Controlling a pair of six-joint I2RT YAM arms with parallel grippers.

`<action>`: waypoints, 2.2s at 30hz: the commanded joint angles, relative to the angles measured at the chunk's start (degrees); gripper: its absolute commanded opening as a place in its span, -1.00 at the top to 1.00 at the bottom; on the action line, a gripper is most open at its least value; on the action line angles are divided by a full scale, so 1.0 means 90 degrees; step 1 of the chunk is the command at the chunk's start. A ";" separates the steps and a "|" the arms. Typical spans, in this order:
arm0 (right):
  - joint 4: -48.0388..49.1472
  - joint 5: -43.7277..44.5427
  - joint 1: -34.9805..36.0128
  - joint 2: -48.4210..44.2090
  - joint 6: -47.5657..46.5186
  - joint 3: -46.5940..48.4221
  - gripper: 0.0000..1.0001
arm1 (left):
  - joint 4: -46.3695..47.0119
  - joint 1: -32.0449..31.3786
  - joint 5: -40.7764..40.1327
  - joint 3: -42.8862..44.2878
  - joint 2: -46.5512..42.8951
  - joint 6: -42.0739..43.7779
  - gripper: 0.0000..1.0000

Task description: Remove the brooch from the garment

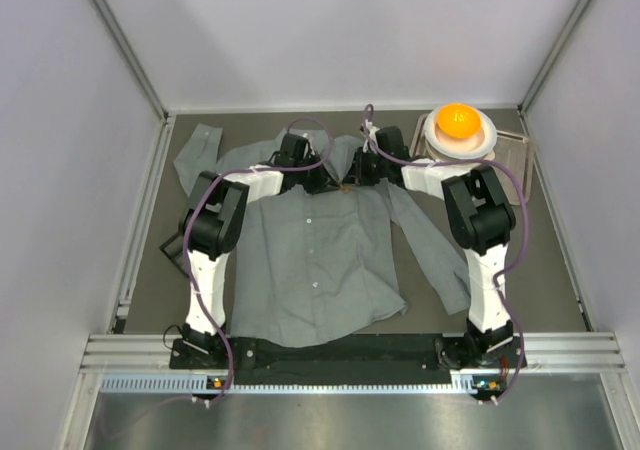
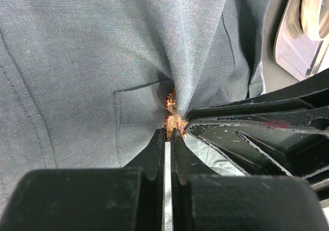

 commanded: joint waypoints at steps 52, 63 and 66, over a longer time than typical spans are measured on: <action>0.1520 0.0169 -0.0097 -0.0905 0.0101 -0.0652 0.02 | -0.1542 0.0061 -0.0574 0.0869 0.0108 -0.0067 1.00; 0.1969 0.0081 -0.0253 -0.1081 0.0375 -0.1093 -0.04 | -0.1512 0.0022 -0.1101 0.0898 0.0088 -0.0994 1.00; 0.2028 0.0052 -0.0292 -0.1091 0.0404 -0.1132 -0.04 | -0.1737 0.0032 -0.1295 0.1083 0.0166 -0.1190 1.00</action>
